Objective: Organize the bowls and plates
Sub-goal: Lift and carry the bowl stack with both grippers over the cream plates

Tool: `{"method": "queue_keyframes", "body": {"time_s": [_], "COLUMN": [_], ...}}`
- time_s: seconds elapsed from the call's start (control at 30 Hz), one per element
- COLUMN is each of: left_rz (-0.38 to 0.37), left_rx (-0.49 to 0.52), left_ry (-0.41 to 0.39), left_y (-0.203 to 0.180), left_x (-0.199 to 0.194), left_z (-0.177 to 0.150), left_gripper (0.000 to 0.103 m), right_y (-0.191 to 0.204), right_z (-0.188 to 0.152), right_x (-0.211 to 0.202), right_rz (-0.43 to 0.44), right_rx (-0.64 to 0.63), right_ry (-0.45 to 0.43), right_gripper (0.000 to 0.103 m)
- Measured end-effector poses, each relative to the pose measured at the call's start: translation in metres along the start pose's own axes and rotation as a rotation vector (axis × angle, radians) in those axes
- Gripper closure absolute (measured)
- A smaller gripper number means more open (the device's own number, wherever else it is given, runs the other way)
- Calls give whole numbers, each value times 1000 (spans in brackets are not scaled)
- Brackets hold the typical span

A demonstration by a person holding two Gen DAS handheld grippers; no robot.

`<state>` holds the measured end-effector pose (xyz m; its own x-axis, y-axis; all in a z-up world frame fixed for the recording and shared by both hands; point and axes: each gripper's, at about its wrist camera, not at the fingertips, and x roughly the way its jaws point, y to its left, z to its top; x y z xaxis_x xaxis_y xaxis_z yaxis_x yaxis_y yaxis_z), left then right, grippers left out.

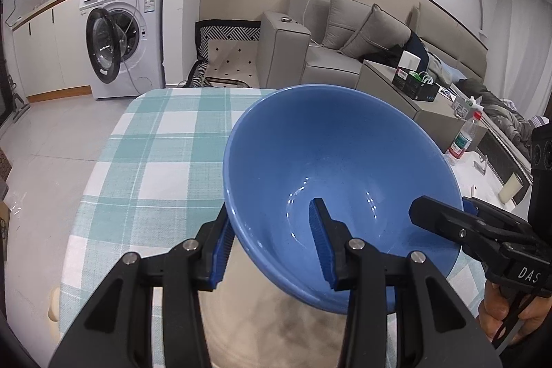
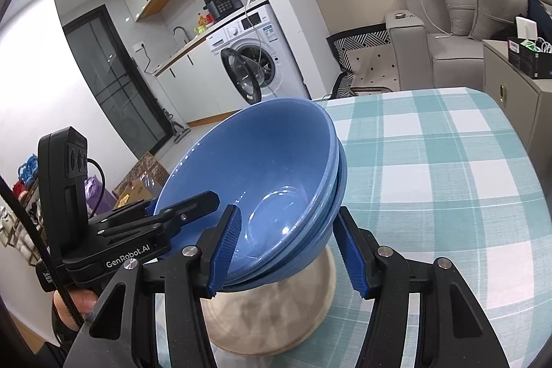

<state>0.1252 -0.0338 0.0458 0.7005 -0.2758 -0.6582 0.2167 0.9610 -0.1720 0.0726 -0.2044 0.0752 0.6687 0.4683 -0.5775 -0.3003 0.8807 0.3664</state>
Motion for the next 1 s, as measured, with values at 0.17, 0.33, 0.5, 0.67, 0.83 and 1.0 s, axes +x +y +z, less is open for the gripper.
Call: {"method": "queue_keyframes", "body": {"time_s": [0.17, 0.33, 0.5, 0.67, 0.83, 1.0], "left_rz": [13, 24, 28, 39, 35, 31], "left_rx": [-13, -29, -45, -61, -60, -65], "left_ry": [7, 15, 28, 40, 42, 54], "left_y": [12, 21, 30, 38, 40, 44], "left_x": [0, 1, 4, 9, 10, 11], "left_z": [-7, -14, -21, -28, -33, -38], "left_gripper": [61, 61, 61, 61, 61, 61], "right_y": [8, 13, 18, 19, 21, 24], "right_z": [-5, -9, -15, -21, -23, -26], "right_x": [11, 23, 32, 45, 47, 49], "right_rz": [10, 14, 15, 16, 15, 11], "right_rx": [-3, -7, -15, -15, -24, -36], "right_ry": [21, 46, 69, 96, 100, 106], "right_gripper": [46, 46, 46, 46, 46, 46]}}
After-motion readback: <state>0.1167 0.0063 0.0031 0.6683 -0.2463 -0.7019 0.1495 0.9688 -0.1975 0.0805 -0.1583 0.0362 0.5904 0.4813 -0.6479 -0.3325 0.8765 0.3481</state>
